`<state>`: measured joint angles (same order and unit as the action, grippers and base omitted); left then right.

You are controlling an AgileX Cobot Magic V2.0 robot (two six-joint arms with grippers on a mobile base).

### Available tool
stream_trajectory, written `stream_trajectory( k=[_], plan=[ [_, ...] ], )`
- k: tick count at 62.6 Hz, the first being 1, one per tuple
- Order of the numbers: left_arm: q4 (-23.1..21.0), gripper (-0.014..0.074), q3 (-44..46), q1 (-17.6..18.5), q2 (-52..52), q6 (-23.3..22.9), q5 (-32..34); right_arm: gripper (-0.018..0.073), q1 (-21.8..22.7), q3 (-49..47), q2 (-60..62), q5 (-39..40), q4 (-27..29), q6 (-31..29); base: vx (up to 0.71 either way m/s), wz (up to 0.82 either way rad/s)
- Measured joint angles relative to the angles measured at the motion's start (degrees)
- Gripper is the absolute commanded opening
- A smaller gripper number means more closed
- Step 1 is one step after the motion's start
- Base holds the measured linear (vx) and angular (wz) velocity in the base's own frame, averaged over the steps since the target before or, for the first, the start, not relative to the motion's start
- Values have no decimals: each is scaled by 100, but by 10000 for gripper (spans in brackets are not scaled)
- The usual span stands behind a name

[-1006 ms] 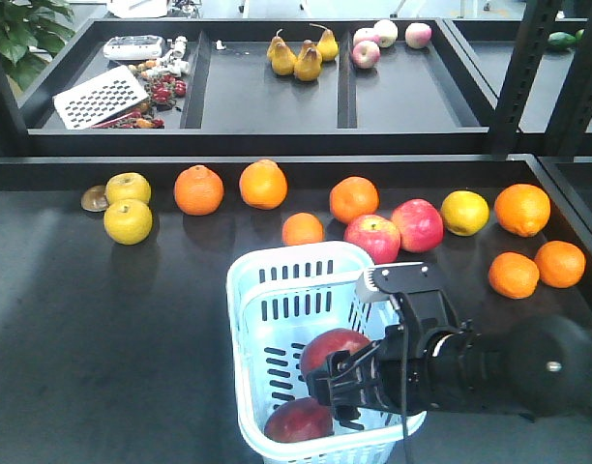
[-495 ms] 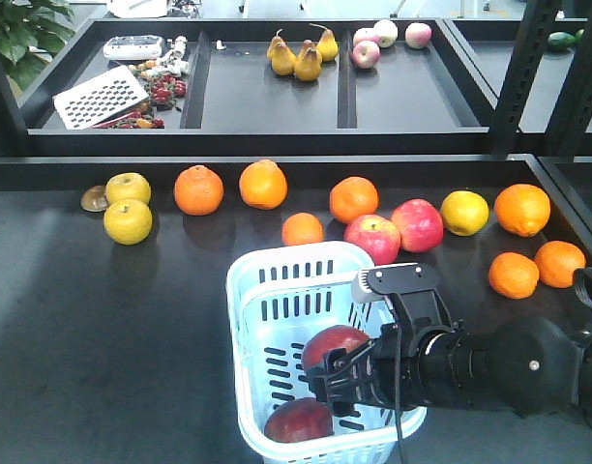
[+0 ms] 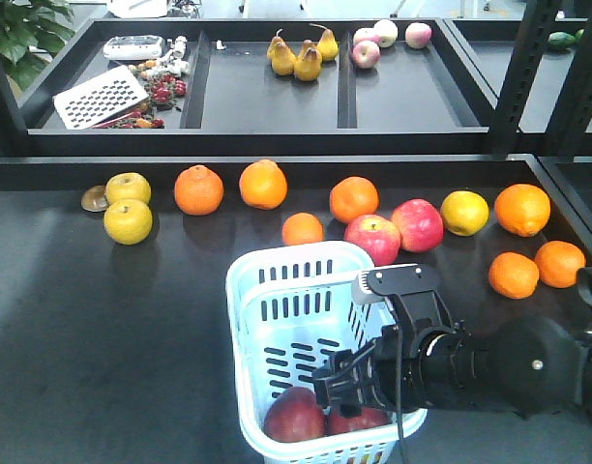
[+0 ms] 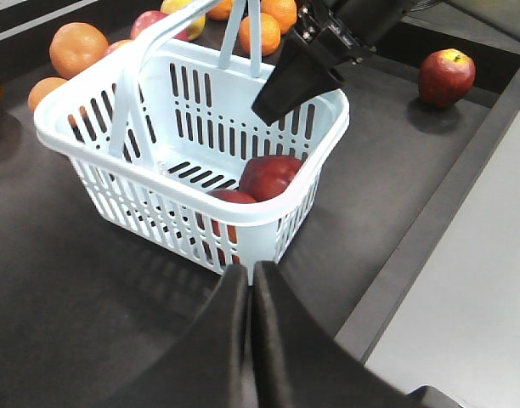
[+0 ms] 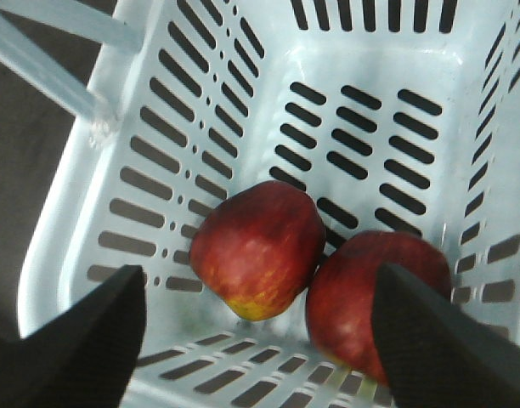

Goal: Pick three apples into basket with both arms
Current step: 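Open the right gripper to drop the apple into the basket, then move the right gripper down to the third red apple near the table edge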

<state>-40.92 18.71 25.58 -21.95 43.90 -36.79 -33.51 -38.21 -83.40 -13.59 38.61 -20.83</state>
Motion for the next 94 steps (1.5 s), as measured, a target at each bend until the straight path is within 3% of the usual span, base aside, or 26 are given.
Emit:
stream_trajectory(
  k=[6,18,26,34,49,57,65,73,81,94],
  plan=[
    [0,-7,0,0,0,0,0,317,0,0,211,-287,-75,0,0,0],
    [0,-7,0,0,0,0,0,-15,0,0,976,-940,-437,40,0,0],
    [0,-7,0,0,0,0,0,-5,0,0,1564,-1347,-981,514,0,0],
    [0,-7,0,0,0,0,0,-5,0,0,2126,-1940,-2262,1771,0,0],
    [0,-7,0,0,0,0,0,-3,0,0,2885,-4037,-5950,4936,0,0],
    [0,-7,0,0,0,0,0,-3,17,0,3181,-4905,-6985,5664,0,0],
    [0,-7,0,0,0,0,0,-1,52,0,3260,-5290,-7268,5895,0,0],
    [0,-7,0,0,0,0,0,-1,475,0,3260,-5208,-7231,5884,0,0],
    [0,-7,0,0,0,0,0,1,1333,0,3226,-4968,-6836,5356,0,0],
    [0,-7,0,0,0,0,0,10,3400,0,2769,-4552,-5870,3867,0,0]
  ],
)
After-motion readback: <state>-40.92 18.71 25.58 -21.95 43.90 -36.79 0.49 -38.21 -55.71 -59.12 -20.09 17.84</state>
